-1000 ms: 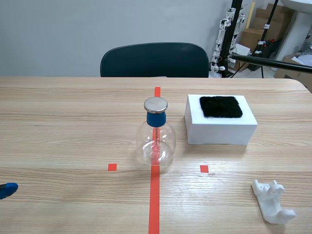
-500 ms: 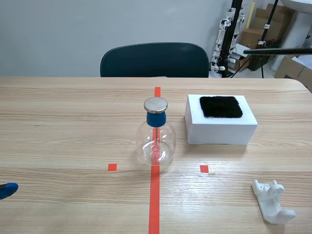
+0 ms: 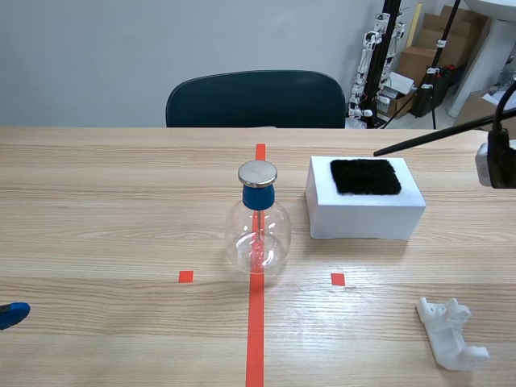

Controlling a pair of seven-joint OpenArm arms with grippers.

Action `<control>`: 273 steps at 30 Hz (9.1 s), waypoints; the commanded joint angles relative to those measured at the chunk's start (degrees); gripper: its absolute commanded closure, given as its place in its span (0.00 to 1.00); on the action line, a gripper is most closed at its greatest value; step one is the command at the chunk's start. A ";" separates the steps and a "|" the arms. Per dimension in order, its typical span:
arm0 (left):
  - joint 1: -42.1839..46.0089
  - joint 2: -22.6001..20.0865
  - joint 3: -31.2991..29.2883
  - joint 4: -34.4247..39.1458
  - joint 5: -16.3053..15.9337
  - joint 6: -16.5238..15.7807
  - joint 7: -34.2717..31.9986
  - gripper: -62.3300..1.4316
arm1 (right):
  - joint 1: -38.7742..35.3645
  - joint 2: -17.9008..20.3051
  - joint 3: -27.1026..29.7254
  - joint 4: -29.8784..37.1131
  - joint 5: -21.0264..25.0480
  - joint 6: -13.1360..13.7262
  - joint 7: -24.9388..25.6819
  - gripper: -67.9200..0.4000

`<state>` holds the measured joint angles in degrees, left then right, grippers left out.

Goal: Do the electroscope experiment. rub the rod on the fur

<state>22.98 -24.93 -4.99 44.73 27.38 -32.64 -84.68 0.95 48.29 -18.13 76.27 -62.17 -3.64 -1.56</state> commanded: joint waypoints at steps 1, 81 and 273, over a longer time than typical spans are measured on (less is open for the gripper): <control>-0.13 -0.35 -0.22 0.87 -0.74 -0.04 -1.20 0.00 | 2.71 1.92 -1.01 0.46 -0.26 -0.68 -2.03 0.96; -0.13 -0.35 -0.22 0.87 -0.74 -0.04 -1.20 0.00 | 12.50 3.17 -24.96 -2.60 -5.31 -2.36 -23.45 0.96; -0.13 -0.35 -0.22 0.87 -0.74 -0.04 -1.20 0.00 | -11.47 19.15 -15.82 21.68 42.53 -23.85 -13.70 0.96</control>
<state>23.00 -24.93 -4.99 44.73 27.38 -32.64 -84.68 -10.22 66.24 -34.94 97.27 -19.11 -26.20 -14.72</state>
